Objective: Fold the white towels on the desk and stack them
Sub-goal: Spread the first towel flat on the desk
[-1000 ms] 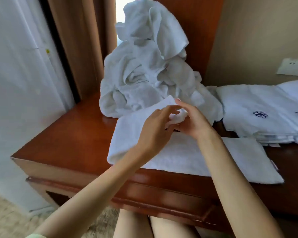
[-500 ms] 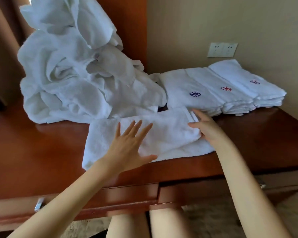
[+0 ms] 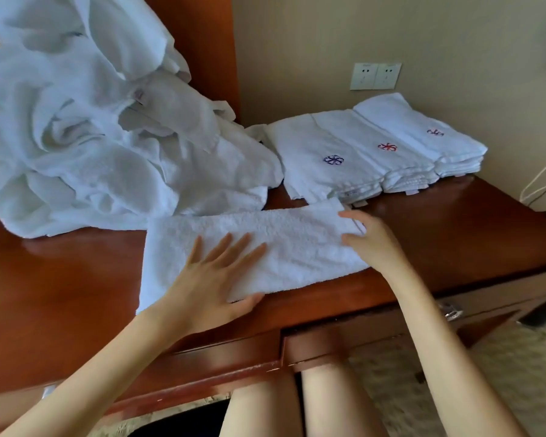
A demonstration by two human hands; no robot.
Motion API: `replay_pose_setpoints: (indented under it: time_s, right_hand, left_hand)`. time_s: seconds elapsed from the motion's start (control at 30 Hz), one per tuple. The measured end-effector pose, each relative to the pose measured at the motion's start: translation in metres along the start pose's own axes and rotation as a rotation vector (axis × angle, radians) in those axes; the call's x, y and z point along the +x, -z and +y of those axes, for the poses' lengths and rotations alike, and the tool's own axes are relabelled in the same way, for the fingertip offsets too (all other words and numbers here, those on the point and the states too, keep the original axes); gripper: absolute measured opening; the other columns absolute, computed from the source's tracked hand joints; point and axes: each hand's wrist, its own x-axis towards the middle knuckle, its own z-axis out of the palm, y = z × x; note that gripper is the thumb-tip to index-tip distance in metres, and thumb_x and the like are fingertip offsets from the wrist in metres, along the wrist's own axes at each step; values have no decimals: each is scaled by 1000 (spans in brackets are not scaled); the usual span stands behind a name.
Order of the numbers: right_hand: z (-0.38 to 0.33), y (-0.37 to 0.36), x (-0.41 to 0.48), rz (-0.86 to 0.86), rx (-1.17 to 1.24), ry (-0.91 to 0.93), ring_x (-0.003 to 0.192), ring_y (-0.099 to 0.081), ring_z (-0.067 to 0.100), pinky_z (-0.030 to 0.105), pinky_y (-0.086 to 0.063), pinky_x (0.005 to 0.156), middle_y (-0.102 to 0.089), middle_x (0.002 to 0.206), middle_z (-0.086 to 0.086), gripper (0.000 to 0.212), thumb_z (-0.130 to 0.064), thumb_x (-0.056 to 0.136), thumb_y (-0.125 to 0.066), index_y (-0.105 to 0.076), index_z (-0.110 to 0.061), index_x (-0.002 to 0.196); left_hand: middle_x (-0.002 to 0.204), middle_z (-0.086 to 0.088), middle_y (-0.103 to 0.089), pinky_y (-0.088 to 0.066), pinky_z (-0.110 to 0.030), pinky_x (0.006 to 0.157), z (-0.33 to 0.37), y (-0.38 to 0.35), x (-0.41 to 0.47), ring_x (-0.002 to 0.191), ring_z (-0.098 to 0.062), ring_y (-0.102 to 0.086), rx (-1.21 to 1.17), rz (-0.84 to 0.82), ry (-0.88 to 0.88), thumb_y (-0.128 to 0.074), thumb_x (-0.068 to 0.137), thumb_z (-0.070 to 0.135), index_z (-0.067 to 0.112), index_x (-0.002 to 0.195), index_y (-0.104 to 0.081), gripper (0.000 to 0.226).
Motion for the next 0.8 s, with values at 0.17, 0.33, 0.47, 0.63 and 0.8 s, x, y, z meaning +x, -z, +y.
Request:
replay_pose_setpoints:
  time_s: [0.17,0.33,0.47,0.63,0.8]
  right_hand:
    - [-15,-12,-5,222,-689,134,123,-47,27,38,-43,86,-46,139,4,47,-18,90,-62,-50,-22,135]
    - [-33,-60,0,-59,-697,374,147,-17,18,39,-16,118,-23,159,1,49,-38,103,-37,-32,-24,150]
    - [-16,-69,9,-209,-678,331,148,-8,11,35,-5,119,-16,161,-4,57,-51,102,-28,-25,-25,152]
    - [-2,-42,12,109,-596,324,135,-38,21,35,-31,107,-45,146,4,49,-44,98,-47,-50,-16,138]
    - [8,-8,14,142,-750,-100,121,-45,34,42,-40,94,-50,130,17,75,-74,83,-45,-58,-9,119]
  left_hand:
    - [158,19,8,14,-49,118,4,0,2,146,-5,13,-238,0,126,-1,77,84,57,145,3,73]
    - [160,13,8,16,-48,117,-5,-4,17,148,-8,9,-142,-2,318,-7,84,77,46,150,1,74]
    - [161,11,4,9,-33,120,-23,-8,10,147,-6,7,-167,40,372,-20,92,65,39,152,-3,68]
    - [162,4,-10,-4,-29,118,-30,-1,3,148,-14,-10,-199,137,467,-36,98,52,28,152,-24,61]
    - [134,-18,-41,-37,-48,93,-47,15,-20,120,-37,-42,-167,437,713,-55,93,40,11,135,-48,52]
